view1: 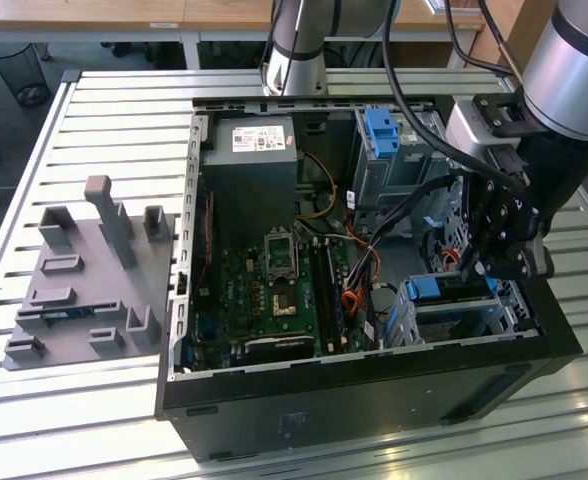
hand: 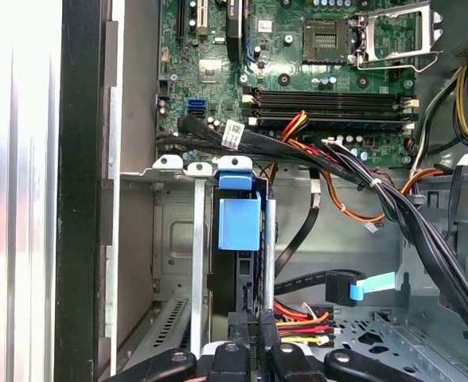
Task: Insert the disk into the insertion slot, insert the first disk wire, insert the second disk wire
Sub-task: 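Insert the first disk wire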
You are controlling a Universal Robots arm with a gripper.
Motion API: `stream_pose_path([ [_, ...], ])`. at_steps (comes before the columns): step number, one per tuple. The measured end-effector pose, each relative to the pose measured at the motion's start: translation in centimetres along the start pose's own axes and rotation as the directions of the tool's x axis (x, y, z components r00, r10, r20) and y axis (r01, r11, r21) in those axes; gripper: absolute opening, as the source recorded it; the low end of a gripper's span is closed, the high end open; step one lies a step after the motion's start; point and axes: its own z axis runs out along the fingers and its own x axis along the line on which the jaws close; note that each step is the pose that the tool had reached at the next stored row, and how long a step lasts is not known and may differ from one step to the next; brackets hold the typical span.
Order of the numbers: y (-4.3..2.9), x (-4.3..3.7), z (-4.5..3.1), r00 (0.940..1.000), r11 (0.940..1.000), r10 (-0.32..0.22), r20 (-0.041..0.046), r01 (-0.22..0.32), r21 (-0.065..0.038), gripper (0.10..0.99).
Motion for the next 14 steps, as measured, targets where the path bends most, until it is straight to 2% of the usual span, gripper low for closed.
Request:
stream_pose_path([
  [14, 0.01, -0.01, 0.39, 1.0000, 1.0000, 0.000, 0.0012, 0.000, 0.000, 0.180],
])
